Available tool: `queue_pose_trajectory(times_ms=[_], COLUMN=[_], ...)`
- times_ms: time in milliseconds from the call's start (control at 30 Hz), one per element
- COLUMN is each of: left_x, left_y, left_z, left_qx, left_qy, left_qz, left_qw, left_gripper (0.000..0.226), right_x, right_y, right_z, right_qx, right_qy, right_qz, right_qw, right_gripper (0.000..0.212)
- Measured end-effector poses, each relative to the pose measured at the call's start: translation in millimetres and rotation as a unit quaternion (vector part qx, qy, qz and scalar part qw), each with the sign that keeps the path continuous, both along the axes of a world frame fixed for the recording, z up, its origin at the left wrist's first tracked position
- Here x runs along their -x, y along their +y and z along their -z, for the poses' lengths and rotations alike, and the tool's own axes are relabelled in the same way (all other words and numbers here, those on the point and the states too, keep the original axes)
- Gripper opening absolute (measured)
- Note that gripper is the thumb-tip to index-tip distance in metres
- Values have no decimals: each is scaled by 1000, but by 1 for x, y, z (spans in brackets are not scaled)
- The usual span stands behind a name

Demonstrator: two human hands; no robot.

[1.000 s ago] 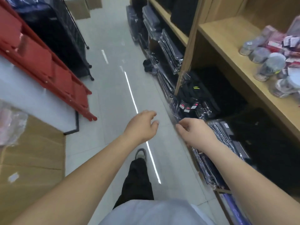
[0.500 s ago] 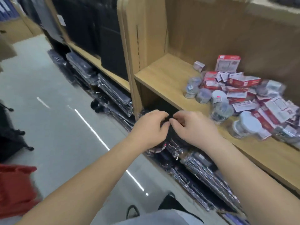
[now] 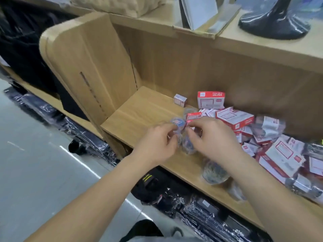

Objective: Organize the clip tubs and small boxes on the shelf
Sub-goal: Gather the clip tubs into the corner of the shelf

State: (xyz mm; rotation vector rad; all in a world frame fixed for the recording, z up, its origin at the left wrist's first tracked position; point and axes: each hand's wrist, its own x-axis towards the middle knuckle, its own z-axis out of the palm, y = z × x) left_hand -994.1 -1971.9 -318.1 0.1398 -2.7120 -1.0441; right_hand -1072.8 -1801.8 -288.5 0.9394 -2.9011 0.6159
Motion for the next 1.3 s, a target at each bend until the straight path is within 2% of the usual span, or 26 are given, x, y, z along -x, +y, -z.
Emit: queue_pose_trajectory(times_ms=[100, 233, 300, 367, 500, 667, 833, 967, 1100, 1200, 1300], left_x=[33, 46, 45, 49, 70, 64, 51, 46, 48, 53, 50], left_y=[-12, -32, -36, -40, -43, -47, -36, -32, -28, -24, -25], left_z=[8, 43, 59, 71, 74, 71, 82, 92, 98, 97, 90], left_qx=[-4, 15, 6, -10, 88, 111, 130, 60, 2, 29, 15], left_qy=[22, -55, -70, -49, -28, 68, 59, 50, 19, 28, 17], left_qz=[22, 94, 114, 102, 65, 87, 106, 102, 76, 63, 63], left_qw=[1000, 994, 991, 994, 994, 988, 984, 992, 997, 997, 998], left_gripper=[28, 49, 59, 60, 59, 46, 50, 45, 46, 44, 47], right_x=[23, 33, 32, 29, 18, -17, -51, -61, -60, -54, -46], right_y=[-2, 0, 4, 8, 17, 32, 61, 62, 61, 67, 60], right_z=[7, 27, 34, 37, 31, 25, 29, 38, 36, 23, 5], right_qx=[7, 67, 113, 137, 149, 67, -31, -98, -25, 68, 101], right_qy=[-9, -59, -72, -86, -99, -132, -106, -127, -133, -143, -134], right_qz=[28, 74, 102, 137, 185, 208, 223, 210, 239, 264, 259], right_qw=[1000, 993, 986, 977, 967, 967, 969, 964, 961, 951, 951], right_gripper=[24, 28, 22, 15, 20, 37, 70, 78, 66, 71, 70])
